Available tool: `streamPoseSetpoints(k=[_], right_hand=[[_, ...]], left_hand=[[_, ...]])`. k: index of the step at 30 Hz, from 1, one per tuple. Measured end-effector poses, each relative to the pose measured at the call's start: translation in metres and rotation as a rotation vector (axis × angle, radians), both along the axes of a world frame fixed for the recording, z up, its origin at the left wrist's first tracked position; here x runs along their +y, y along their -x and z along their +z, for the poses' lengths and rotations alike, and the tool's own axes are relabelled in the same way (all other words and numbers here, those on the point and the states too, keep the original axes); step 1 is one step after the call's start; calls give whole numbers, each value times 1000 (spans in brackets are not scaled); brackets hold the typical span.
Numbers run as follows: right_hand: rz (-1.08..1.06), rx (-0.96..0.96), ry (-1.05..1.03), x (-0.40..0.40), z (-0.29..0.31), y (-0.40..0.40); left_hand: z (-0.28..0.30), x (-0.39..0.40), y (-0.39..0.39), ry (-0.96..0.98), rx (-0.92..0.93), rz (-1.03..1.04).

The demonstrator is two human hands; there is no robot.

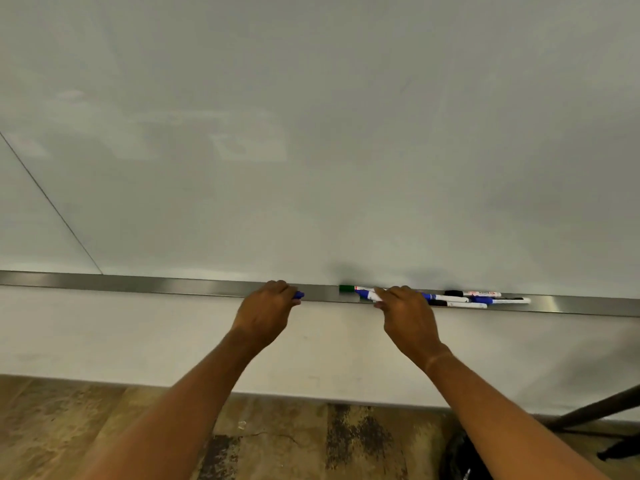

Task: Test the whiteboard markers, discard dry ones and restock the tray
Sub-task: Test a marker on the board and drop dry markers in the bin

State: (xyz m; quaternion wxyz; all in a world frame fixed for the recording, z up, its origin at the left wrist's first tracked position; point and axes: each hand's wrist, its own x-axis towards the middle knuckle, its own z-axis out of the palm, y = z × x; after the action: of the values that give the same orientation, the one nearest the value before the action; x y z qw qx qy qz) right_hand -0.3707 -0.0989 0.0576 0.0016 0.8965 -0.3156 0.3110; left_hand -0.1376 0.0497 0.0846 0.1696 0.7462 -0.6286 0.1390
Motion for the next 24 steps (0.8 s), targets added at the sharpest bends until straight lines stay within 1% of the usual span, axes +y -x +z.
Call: streamPoseSetpoints(k=[3,5,9,14,16,20,24], right_hand=[[6,-17,-9,9,10,-9],[16,-64,-42,13,18,-16],[46,-194,-183,9,31,-33],[68,-407,-195,7,67,-70],[76,-500,-158,3,90,-86],[49,-675,28,-10,149,-117],[6,-811,116,-17,213,-136]], left_hand=[[12,-6,3,96,-118,-36],[17,-12,0,151,-164,-48],[24,-20,-15,219,-159,-61],[49,-34,-43,301,-169,-89],[61,-41,-56,336,-192,-93],[96,-56,-84,376,-209,-102],[129,-71,-107,433,-230,-120]])
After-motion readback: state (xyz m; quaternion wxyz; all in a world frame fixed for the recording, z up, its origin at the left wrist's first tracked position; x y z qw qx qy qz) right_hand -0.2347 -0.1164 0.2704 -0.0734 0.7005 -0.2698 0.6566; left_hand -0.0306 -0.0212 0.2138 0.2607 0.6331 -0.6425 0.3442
